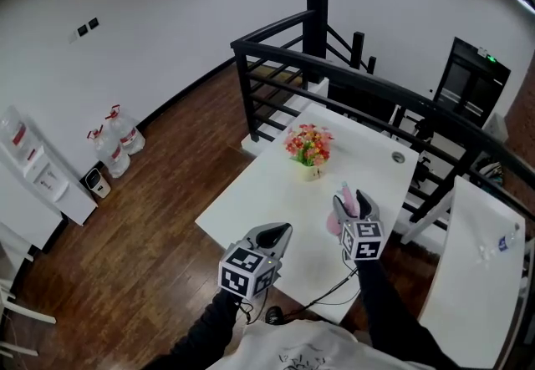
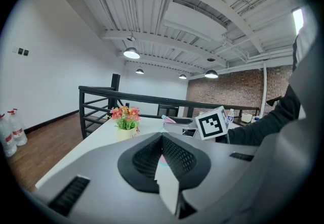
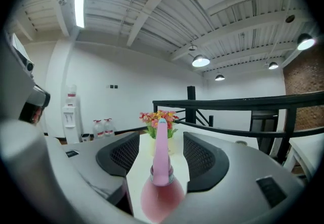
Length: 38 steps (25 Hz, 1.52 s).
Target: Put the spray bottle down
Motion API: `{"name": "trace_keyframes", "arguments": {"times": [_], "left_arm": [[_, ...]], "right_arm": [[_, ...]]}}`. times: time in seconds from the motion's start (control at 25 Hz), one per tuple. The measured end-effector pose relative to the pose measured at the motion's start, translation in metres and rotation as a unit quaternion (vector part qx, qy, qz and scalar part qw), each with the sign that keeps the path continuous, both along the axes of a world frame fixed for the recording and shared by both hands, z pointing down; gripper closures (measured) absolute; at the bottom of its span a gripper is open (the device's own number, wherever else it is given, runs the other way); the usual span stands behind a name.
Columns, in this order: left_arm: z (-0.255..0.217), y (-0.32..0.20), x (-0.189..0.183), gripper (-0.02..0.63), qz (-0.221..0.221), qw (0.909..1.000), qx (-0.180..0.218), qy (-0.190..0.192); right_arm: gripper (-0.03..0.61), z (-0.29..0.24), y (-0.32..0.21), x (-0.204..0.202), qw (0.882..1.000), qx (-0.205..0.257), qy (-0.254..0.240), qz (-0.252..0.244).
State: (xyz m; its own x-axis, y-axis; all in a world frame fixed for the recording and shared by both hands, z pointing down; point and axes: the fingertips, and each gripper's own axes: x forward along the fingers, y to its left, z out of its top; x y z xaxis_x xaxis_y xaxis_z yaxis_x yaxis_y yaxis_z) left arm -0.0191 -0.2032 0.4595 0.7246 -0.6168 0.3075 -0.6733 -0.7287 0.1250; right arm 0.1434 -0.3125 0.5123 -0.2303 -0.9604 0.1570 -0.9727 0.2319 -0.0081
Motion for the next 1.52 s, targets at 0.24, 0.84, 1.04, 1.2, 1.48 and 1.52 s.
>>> {"name": "trace_keyframes", "arguments": {"times": [0.24,0.84,1.04,1.2,1.48,1.52], "left_arm": [[-0.003,-0.006,-0.002,0.611,-0.003,1.0000,0.004,0.006],[-0.046,-0.004,0.028,0.611,0.016,0.9981,0.043,0.041],[-0.045,-0.002,0.028,0.611,0.013,0.9982,0.043,0.041],[-0.047,-0.002,0.026,0.611,0.011,0.9981,0.045,0.040],[-0.049,-0.005,0.025,0.611,0.010,0.9981,0.047,0.037],[-0.049,-0.005,0.025,0.611,0.009,0.9981,0.047,0.037]], "right_arm": [[0.313,-0.057,0.058,0.019,0.996,0.075,-0.047,0.022],[0.606,-0.138,0.111,0.018,0.993,0.090,-0.069,-0.038],[0.611,-0.122,0.106,0.007,0.994,0.055,-0.082,-0.056],[0.611,-0.120,0.104,0.000,0.994,0.051,-0.072,-0.065],[0.611,-0.117,0.099,-0.003,0.994,0.046,-0.075,-0.070],[0.611,-0.116,0.099,-0.003,0.994,0.045,-0.074,-0.071]]}}
